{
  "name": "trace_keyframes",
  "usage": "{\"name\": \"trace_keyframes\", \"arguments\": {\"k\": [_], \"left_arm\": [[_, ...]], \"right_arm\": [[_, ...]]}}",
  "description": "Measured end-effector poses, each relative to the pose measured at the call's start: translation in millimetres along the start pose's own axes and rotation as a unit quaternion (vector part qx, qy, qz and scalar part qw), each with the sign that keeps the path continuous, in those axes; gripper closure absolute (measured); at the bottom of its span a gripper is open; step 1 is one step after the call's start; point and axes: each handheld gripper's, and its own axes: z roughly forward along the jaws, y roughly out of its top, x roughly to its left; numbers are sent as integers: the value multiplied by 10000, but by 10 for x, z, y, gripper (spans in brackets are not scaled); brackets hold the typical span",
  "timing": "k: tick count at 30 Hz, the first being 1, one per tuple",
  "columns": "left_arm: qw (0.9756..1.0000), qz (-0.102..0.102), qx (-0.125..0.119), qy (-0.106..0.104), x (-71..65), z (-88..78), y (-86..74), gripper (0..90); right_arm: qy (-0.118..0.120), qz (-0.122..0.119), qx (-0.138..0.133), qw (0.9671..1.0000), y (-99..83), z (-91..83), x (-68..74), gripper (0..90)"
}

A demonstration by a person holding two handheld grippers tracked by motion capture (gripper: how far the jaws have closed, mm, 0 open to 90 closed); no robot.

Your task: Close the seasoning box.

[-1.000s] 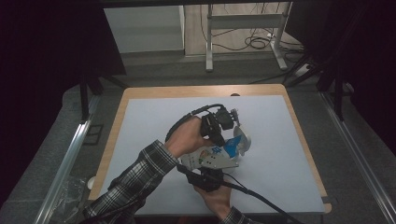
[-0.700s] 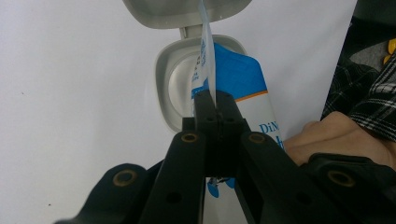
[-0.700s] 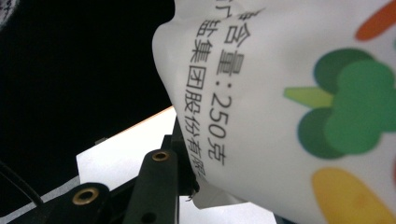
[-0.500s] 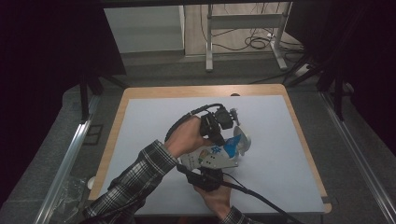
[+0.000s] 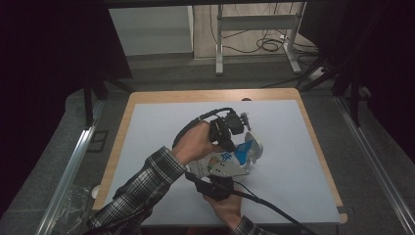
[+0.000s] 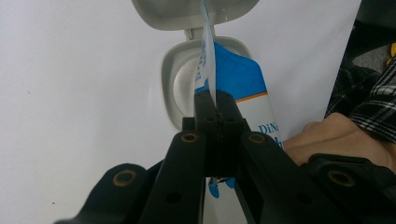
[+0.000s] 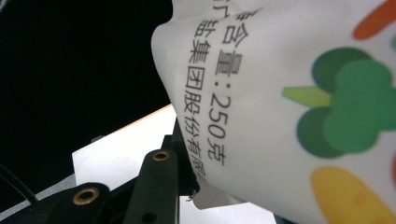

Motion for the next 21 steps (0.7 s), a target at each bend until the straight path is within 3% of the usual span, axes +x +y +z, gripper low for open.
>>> {"name": "trace_keyframes", "arguments": {"k": [21], "left_arm": [[10000, -20, 19, -19, 14, -8, 0, 900]], "right_arm": [[-22, -97, -28, 9999, 15, 7, 2, 701]]}}
